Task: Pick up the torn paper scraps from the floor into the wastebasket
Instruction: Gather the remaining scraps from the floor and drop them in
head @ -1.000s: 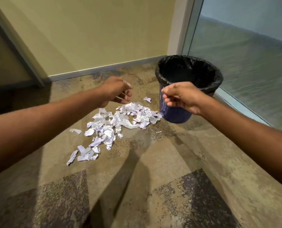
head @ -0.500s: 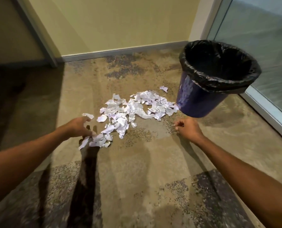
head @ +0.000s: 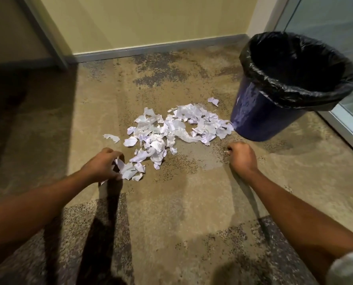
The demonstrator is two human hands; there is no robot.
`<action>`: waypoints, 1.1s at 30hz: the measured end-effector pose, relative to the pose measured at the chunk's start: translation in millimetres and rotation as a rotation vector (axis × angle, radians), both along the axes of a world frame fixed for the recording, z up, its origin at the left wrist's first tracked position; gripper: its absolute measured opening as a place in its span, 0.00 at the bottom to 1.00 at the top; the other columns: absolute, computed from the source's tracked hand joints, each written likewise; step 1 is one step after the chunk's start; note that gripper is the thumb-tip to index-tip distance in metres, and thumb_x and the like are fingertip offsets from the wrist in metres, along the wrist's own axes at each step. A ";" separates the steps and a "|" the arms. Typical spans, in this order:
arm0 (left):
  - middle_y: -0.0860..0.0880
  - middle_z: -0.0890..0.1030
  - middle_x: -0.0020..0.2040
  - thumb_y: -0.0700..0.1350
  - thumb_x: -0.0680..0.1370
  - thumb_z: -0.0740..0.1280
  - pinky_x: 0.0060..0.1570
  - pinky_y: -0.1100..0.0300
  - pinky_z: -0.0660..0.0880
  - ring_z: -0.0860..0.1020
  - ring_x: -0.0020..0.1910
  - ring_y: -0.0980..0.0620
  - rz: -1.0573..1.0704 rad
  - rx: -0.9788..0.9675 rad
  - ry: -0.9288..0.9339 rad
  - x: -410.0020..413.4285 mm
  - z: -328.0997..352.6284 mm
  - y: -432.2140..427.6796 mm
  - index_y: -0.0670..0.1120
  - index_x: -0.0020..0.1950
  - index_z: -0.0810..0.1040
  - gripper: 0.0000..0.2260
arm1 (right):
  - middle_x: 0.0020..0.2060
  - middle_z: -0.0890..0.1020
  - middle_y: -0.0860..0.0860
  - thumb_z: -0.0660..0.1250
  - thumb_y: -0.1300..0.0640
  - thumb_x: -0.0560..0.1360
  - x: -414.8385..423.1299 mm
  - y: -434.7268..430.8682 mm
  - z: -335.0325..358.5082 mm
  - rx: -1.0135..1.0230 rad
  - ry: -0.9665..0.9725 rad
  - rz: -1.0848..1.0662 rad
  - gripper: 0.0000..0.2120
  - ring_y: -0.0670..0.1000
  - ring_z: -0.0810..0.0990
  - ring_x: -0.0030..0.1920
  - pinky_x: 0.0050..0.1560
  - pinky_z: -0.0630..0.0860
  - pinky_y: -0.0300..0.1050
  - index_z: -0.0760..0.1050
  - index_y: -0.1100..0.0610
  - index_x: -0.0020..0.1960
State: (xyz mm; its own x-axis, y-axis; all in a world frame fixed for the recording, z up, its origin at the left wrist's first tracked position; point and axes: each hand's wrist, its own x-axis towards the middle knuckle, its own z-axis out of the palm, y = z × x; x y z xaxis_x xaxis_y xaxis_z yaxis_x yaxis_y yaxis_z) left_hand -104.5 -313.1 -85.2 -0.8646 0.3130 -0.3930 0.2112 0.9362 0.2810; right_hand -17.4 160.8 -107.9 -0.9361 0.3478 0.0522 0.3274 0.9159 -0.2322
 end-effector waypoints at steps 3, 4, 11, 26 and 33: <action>0.47 0.75 0.54 0.44 0.64 0.85 0.50 0.55 0.72 0.76 0.55 0.46 0.010 0.026 0.058 -0.4 -2.5 -3.6 0.51 0.63 0.83 0.29 | 0.45 0.85 0.58 0.66 0.72 0.71 -4.9 0.9 2.0 0.056 -0.044 0.005 0.14 0.61 0.81 0.42 0.41 0.80 0.51 0.83 0.57 0.48; 0.48 0.77 0.51 0.43 0.64 0.85 0.47 0.56 0.71 0.77 0.53 0.45 0.009 0.031 0.081 -0.1 -2.3 -3.7 0.51 0.60 0.84 0.25 | 0.45 0.85 0.58 0.66 0.72 0.72 -6.3 -0.3 3.1 0.065 -0.064 0.004 0.14 0.61 0.82 0.43 0.43 0.82 0.52 0.82 0.57 0.49; 0.51 0.83 0.41 0.40 0.72 0.78 0.40 0.59 0.70 0.79 0.43 0.51 0.004 0.008 0.083 11.1 6.7 1.3 0.47 0.48 0.86 0.06 | 0.46 0.84 0.54 0.66 0.65 0.74 5.1 -11.8 18.3 -0.287 -0.035 -0.123 0.09 0.55 0.77 0.44 0.45 0.74 0.46 0.83 0.57 0.50; 0.44 0.88 0.41 0.32 0.74 0.75 0.50 0.45 0.86 0.87 0.42 0.45 0.367 0.429 -0.070 43.0 6.4 -2.9 0.42 0.45 0.84 0.06 | 0.41 0.86 0.54 0.70 0.62 0.81 32.0 -195.9 19.1 -1.005 -0.102 0.041 0.06 0.51 0.84 0.37 0.44 0.86 0.59 0.84 0.53 0.50; 0.40 0.87 0.46 0.32 0.74 0.76 0.50 0.41 0.85 0.86 0.40 0.47 0.449 0.515 -0.149 53.0 -5.3 5.6 0.41 0.49 0.84 0.07 | 0.50 0.80 0.52 0.80 0.66 0.72 13.7 -247.1 24.8 -0.999 -0.204 0.200 0.19 0.45 0.82 0.42 0.35 0.79 0.29 0.79 0.60 0.61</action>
